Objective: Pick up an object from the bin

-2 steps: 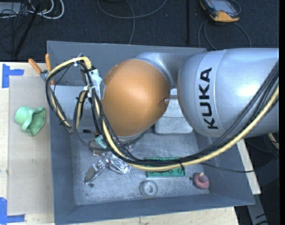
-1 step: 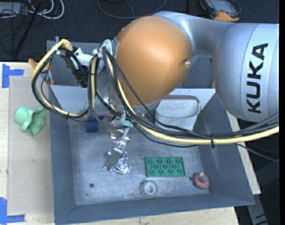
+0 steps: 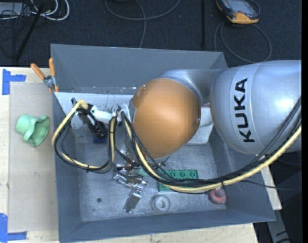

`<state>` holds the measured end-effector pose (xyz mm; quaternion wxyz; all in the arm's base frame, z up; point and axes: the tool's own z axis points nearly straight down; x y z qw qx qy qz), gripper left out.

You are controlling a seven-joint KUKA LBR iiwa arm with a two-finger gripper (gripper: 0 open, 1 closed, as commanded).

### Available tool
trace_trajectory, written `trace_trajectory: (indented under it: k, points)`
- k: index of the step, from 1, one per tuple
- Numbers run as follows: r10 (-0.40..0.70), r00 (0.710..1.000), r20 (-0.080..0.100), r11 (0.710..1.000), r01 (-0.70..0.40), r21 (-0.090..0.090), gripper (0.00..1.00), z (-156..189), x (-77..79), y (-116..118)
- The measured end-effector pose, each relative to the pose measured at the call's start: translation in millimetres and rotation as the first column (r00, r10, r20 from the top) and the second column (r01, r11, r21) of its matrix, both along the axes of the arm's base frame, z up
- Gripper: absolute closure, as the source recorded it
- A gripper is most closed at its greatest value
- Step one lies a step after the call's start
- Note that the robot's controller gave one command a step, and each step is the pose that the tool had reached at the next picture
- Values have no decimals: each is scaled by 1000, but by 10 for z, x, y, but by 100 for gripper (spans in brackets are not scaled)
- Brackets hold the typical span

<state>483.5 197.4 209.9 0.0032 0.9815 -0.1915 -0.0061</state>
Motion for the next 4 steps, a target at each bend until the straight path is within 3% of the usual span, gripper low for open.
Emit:
trace_trajectory:
  k: [1,2,3,4]
  points:
    - [48,999,2,999,-48,-1,0,-706,306,-748]
    - [175,985,9,985,-175,4,0,-1389,692,-2241]
    - [176,984,19,984,-176,4,100,-1340,723,-2207]
    - [176,984,9,984,-176,6,0,-1374,689,-2199]
